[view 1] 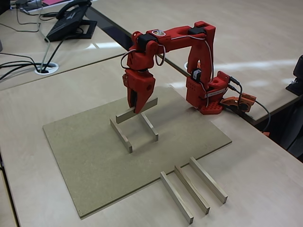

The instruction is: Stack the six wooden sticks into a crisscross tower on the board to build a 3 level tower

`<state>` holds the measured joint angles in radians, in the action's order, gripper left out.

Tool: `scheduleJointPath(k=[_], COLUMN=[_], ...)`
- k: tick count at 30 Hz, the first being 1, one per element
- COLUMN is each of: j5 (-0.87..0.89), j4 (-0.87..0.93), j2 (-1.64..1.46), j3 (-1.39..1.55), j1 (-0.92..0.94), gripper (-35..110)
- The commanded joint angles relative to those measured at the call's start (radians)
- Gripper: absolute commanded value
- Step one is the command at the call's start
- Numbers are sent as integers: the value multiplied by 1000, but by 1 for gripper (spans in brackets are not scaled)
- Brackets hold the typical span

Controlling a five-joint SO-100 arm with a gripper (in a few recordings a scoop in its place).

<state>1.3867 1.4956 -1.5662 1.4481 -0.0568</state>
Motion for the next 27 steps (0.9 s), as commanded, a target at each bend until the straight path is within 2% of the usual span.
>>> scheduleJointPath(k=[1, 13, 27], j5=[-32, -57, -77], j4=[-9, -77, -8], j2=[17, 127, 172], j3=[-54, -71, -112], j1=[23, 91, 150], gripper=[0, 0, 0])
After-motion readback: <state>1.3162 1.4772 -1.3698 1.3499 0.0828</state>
